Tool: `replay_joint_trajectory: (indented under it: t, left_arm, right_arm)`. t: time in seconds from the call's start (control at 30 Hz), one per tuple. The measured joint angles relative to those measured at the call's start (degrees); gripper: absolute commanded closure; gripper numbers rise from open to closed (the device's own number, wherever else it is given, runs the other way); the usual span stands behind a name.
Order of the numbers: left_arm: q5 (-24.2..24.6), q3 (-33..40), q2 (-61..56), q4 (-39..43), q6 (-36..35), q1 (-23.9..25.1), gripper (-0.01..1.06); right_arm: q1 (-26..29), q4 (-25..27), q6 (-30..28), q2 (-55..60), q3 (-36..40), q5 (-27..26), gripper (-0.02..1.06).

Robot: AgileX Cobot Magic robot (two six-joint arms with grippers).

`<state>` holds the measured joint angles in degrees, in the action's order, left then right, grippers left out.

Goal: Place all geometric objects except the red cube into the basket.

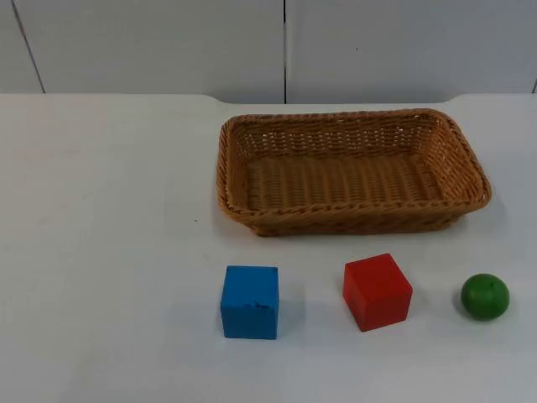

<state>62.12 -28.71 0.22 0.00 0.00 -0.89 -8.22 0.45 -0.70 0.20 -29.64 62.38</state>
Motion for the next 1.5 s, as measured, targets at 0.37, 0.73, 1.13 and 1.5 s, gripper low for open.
replay_joint_trajectory:
  t: [0.37,0.73,1.13,1.5]
  left_arm:
    - [0.2,-8.3,9.7,-5.0,1.1,0.0,0.0]
    - [0.4,-15.1,35.3,-13.3,11.4,-0.1,0.17]
    - [0.4,-15.2,59.3,-17.9,15.5,-8.1,0.17]
    - [-13.2,-15.2,76.4,-1.4,-5.5,-29.9,0.17]
  right_arm:
    - [0.0,0.0,0.0,0.0,0.0,0.0,0.08]
    - [0.0,0.0,0.0,0.0,0.0,0.0,0.08]
    - [0.0,0.0,0.0,0.0,0.0,-0.1,0.08]
    - [0.0,0.0,0.0,0.0,0.0,-0.1,0.08]
